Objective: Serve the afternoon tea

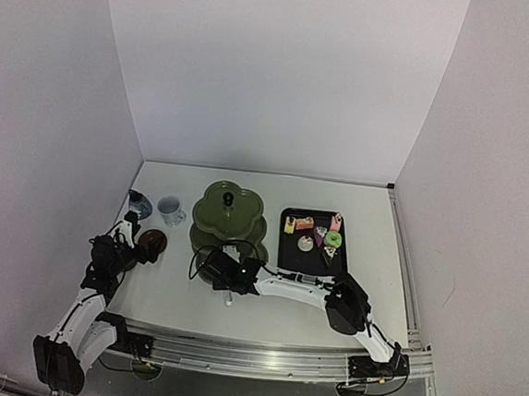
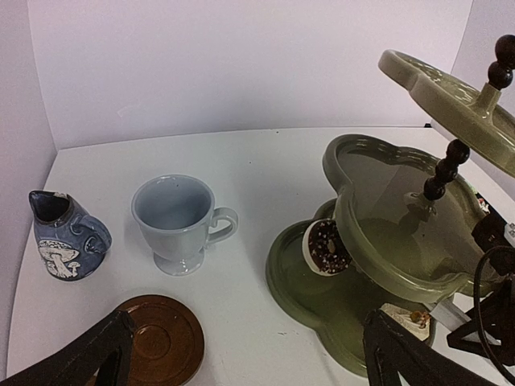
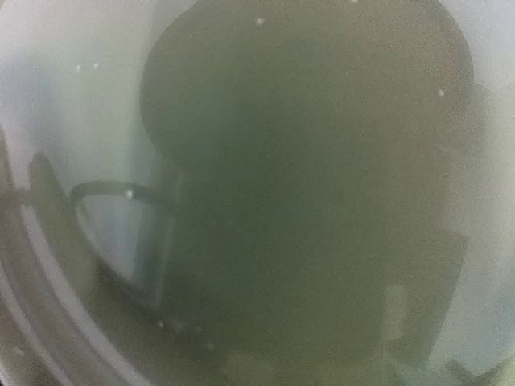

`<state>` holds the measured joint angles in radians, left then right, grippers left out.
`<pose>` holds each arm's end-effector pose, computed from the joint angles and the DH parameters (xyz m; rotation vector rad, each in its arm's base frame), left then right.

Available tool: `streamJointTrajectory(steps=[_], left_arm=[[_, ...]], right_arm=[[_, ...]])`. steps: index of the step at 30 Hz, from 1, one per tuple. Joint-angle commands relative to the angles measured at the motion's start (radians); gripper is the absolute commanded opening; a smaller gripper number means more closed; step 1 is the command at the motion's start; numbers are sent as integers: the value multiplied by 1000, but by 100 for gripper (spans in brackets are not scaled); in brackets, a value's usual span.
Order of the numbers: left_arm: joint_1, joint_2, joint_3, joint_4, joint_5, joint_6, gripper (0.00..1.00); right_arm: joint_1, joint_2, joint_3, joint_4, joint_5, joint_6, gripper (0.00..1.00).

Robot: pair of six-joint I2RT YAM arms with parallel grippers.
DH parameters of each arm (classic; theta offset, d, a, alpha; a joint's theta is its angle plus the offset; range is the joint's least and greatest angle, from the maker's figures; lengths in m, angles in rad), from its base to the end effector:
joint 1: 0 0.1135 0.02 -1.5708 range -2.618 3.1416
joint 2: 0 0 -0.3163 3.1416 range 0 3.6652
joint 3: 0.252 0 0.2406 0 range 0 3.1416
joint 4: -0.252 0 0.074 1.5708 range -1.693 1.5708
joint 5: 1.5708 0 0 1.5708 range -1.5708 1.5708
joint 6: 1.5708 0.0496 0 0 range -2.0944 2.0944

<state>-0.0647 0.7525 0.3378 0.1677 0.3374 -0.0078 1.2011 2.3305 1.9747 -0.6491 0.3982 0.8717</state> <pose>0.1423 -0.0257 0.2612 0.2903 1.7947 -0.3576 0.2135 0.4978 0.2168 -0.2647 2.4853 0.3679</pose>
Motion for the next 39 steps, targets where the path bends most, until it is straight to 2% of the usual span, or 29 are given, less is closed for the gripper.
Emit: streamJointTrajectory(steps=[1, 13, 28, 39], left_arm=[[-4, -14, -11, 40, 11, 6, 100], [-4, -13, -11, 33, 16, 6, 100], [-5, -17, -10, 29, 25, 6, 100], [-4, -13, -10, 27, 39, 2, 100]], right_arm=[[2, 14, 48, 7, 21, 19, 23], [3, -6, 64, -4, 14, 5, 29], [8, -58, 61, -4, -28, -55, 30], [20, -109, 19, -4, 8, -60, 30]])
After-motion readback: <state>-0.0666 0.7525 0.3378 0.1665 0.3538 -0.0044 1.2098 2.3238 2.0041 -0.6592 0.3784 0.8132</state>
